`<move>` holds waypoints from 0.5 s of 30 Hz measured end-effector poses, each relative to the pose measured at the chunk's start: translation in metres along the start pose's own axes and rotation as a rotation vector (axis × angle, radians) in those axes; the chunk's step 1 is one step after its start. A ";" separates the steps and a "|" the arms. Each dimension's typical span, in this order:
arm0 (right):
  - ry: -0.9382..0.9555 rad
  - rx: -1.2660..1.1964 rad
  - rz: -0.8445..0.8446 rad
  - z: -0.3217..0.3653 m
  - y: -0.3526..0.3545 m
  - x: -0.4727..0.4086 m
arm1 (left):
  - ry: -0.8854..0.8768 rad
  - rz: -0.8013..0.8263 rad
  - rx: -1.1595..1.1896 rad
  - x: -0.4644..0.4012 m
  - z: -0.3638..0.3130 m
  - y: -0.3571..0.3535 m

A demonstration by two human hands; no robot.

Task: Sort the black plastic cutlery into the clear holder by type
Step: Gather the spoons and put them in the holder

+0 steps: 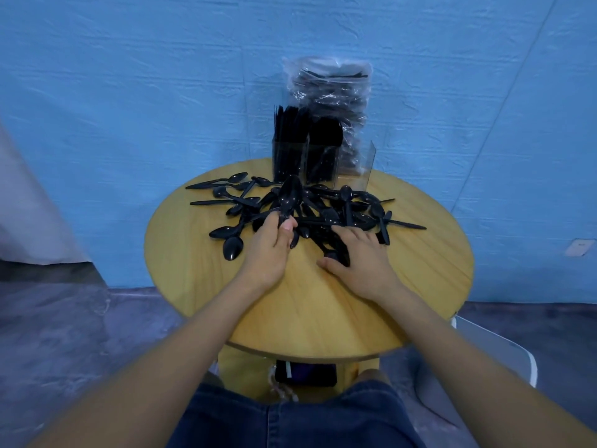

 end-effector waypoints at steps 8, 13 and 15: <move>0.045 -0.143 -0.139 0.005 0.005 -0.003 | 0.014 -0.059 0.108 0.001 0.000 0.000; -0.001 -0.332 -0.192 -0.001 0.013 0.001 | -0.093 0.026 -0.068 0.004 -0.004 -0.006; -0.022 -0.406 -0.211 -0.004 0.015 0.003 | -0.098 0.020 -0.073 0.004 -0.005 -0.005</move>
Point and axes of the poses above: each hand's wrist, its own x-axis away from the middle knuckle, its own y-axis out of the back of the hand, z = x × y, the point moved 6 cm from there along -x, towards the middle knuckle, and after that the axes turned 9 degrees about -y, right-handed, at the moved point
